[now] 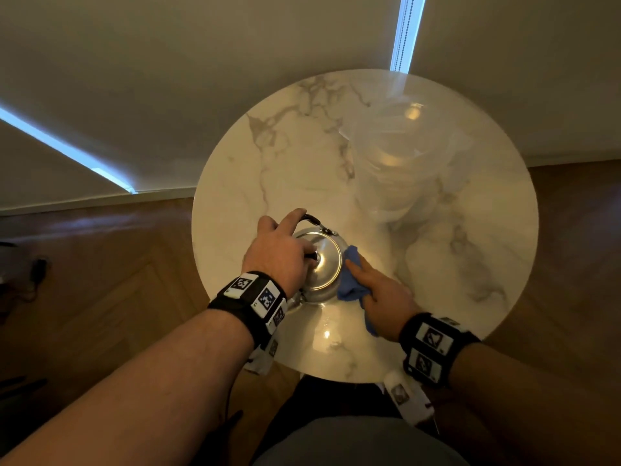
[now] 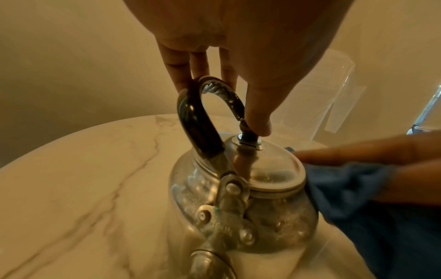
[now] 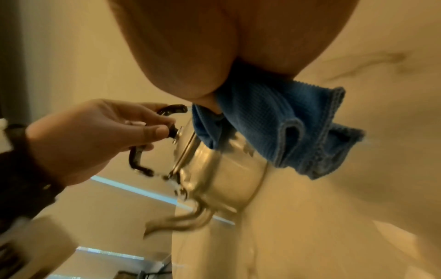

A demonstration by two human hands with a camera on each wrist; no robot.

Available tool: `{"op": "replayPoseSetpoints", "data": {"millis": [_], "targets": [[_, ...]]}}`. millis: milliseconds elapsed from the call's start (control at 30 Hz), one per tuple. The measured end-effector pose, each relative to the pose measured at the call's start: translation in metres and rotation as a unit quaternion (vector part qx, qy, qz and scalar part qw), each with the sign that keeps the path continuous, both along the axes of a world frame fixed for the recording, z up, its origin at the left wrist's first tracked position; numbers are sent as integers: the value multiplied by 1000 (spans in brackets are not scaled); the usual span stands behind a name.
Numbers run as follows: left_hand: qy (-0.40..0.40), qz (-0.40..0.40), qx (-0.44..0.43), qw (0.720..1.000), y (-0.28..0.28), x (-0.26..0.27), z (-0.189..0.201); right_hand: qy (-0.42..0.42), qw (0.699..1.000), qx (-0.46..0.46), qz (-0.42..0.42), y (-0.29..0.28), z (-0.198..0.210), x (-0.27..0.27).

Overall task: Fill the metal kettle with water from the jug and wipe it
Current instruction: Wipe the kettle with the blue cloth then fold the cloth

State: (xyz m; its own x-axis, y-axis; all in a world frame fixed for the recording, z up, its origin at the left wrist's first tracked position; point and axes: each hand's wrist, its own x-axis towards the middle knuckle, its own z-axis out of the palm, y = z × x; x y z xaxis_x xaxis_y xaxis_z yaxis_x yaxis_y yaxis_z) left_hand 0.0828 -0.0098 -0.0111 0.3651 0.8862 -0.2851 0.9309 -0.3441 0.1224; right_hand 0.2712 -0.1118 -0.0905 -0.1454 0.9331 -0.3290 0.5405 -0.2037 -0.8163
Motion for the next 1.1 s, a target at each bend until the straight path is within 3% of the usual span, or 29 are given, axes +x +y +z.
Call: {"op": "replayPoseSetpoints", "data": {"millis": [100, 200, 300, 400, 600, 700, 933, 1100], "targets": [[-8, 7, -3, 1000, 0, 0, 0, 32, 999, 24, -37, 39, 12, -7], [-22, 15, -3, 1000, -1, 0, 0, 102, 989, -18, -109, 62, 22, -12], [-21, 11, -7, 1000, -1, -1, 0, 22, 995, -15, -95, 36, 14, -12], [-28, 3, -9, 1000, 1, -4, 0, 28, 990, -65, -119, 9, 0, -10], [-52, -10, -18, 998, 5, -10, -1, -1, 985, -53, -163, 56, -4, -18], [-51, -35, -10, 998, 6, -14, -3, 4, 984, -7, -178, 45, -3, -28], [-59, -61, -12, 996, 11, -19, -3, -73, 938, 34, -336, -6, -4, -69], [-51, -86, 0, 995, 13, -21, -4, -82, 935, 29, -343, -22, -6, -118]]}}
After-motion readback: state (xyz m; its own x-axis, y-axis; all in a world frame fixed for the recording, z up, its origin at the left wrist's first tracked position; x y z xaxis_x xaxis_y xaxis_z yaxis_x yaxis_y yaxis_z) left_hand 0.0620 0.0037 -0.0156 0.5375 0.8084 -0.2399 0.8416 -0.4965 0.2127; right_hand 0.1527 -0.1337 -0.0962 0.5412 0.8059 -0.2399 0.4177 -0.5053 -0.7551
